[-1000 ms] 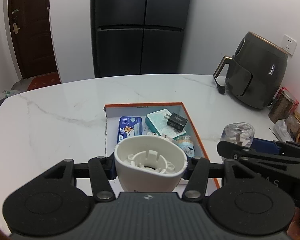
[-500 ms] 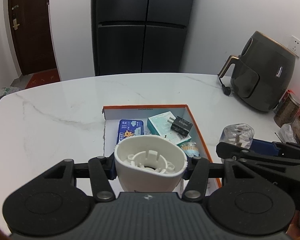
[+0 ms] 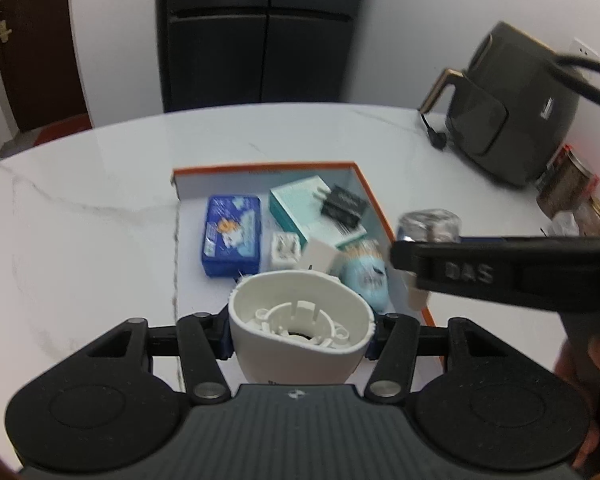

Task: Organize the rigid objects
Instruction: 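Carry the white plug adapter and glass bottle toward the tray, then lower the plug adapter and glass bottle into the tray and open both grippers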

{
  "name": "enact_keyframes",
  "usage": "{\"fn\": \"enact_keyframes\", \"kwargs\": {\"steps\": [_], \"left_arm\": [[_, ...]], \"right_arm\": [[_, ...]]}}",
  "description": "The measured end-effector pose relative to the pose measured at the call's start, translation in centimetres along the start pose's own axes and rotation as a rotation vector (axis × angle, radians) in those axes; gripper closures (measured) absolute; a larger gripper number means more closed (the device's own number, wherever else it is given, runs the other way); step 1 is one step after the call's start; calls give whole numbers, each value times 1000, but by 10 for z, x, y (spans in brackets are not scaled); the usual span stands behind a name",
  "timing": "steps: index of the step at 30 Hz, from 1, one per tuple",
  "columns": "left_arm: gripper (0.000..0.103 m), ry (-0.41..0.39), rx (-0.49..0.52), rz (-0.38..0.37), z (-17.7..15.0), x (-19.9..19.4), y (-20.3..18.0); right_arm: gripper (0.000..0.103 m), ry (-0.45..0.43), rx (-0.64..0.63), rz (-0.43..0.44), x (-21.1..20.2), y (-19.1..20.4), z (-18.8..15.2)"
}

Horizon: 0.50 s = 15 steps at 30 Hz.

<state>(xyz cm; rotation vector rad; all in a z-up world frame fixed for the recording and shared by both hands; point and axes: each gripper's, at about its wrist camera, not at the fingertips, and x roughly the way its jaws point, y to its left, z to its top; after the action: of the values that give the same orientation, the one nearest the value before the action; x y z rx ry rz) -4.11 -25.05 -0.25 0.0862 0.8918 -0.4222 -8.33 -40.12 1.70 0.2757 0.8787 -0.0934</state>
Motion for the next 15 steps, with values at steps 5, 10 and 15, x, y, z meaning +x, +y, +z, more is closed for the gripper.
{"fn": "enact_keyframes", "kwargs": {"steps": [5,10,15], "left_arm": [[47,28,6,-22,-7,6,-2],[47,28,10,-37,-10,6,-3],[46,18,5,-38,-12,3,-6]], "right_arm": [[42,42,-7,-20,12,3,-3],[35,1,8,-11,7,-2,-2],[35,-37,14,-6,-8,-6,-3]]}}
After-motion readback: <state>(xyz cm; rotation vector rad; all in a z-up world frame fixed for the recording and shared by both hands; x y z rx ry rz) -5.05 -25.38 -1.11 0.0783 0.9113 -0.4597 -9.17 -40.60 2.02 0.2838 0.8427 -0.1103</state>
